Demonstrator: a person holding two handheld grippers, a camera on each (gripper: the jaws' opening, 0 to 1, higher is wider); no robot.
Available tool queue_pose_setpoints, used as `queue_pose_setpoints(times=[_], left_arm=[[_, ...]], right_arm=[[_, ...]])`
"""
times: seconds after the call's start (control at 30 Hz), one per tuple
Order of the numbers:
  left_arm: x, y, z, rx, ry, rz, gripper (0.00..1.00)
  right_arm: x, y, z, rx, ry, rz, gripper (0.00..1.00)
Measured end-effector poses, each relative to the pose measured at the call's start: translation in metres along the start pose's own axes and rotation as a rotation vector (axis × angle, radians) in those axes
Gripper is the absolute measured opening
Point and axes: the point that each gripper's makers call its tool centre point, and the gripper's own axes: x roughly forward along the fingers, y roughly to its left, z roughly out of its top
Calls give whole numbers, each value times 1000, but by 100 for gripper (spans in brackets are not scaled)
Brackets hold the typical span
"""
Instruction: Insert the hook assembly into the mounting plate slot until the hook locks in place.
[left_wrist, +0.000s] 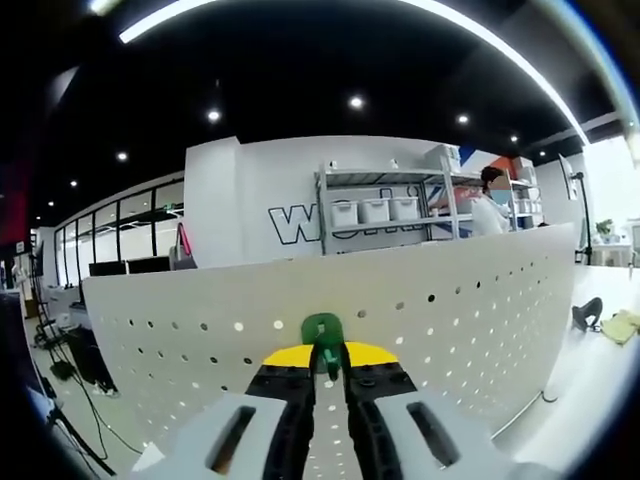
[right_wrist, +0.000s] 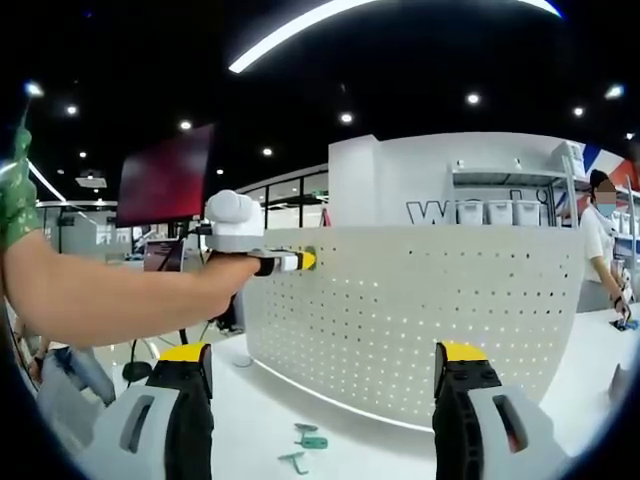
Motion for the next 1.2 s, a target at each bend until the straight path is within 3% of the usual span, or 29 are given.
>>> queue_pose_setpoints(times=[0.77, 1.2], left_arm=[[-3, 0, -6, -34, -4, -14, 19], [-7, -7, -9, -69, -4, -73, 37]], right_arm=[[2, 2, -1, -5, 5, 5, 93], [3, 5, 1, -8, 2, 11, 94]])
